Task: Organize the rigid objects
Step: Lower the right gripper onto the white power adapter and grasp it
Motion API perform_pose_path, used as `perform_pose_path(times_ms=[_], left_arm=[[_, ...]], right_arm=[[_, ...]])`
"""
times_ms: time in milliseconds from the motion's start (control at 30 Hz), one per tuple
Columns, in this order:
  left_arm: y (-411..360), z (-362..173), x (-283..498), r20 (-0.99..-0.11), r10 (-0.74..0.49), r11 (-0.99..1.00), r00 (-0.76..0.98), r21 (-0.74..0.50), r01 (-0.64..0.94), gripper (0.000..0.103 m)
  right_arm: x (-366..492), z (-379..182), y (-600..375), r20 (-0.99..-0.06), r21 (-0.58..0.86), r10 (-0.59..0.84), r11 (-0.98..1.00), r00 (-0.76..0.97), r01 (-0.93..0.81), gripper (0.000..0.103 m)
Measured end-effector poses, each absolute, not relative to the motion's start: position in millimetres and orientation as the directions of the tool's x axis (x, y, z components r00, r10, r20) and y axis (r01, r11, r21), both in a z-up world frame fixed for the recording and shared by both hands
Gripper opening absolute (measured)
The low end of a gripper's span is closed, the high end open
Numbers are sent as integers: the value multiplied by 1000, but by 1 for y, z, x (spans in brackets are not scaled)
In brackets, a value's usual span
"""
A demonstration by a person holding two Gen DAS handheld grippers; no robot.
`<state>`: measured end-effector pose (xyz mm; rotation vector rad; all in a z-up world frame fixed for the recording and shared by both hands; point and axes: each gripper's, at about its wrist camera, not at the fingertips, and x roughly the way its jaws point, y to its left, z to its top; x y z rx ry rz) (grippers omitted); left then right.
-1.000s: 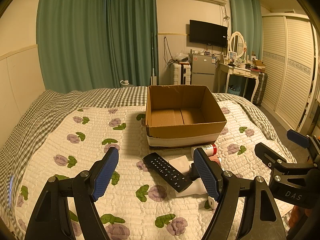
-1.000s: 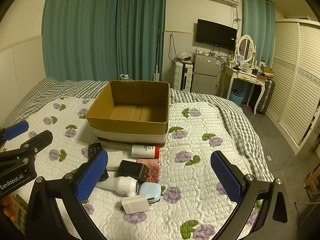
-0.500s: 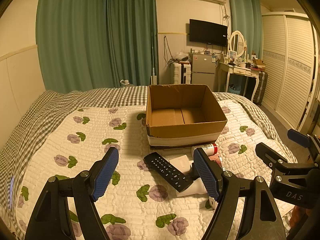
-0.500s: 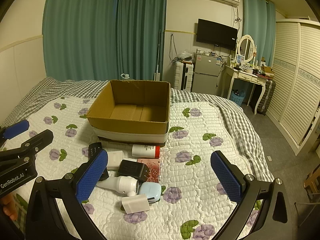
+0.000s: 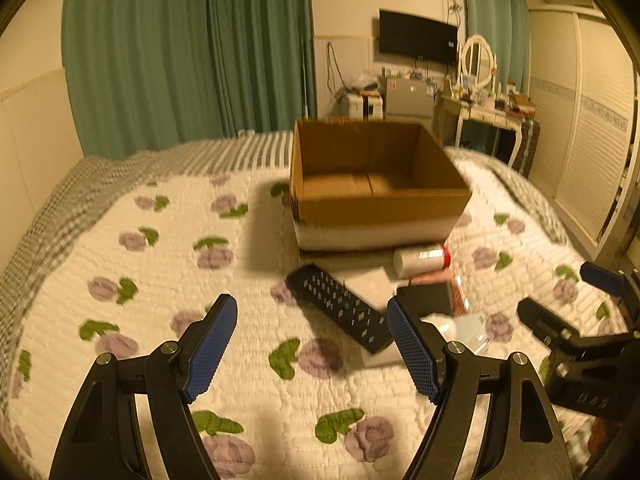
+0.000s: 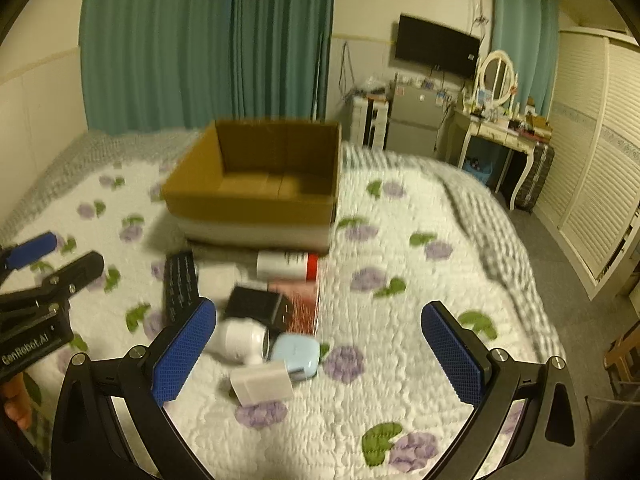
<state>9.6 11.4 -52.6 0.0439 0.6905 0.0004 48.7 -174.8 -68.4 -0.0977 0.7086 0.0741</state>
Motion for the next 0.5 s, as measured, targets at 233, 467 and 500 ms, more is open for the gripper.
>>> perform_pose_path(times_ms=[233, 467, 500], left_arm=[[11, -96, 20, -712, 16, 998, 702, 53, 31, 80], [12, -117, 28, -746, 19, 998, 666, 54, 32, 80], [12, -119, 29, -748, 20, 998, 663, 54, 31, 80]], right_arm=[[64, -137, -154, -801, -63, 72, 977, 594, -205, 96], [83, -167, -146, -862, -25, 88, 976, 499, -215, 86], [86, -173, -145, -870, -17, 92, 976, 484, -216, 82]])
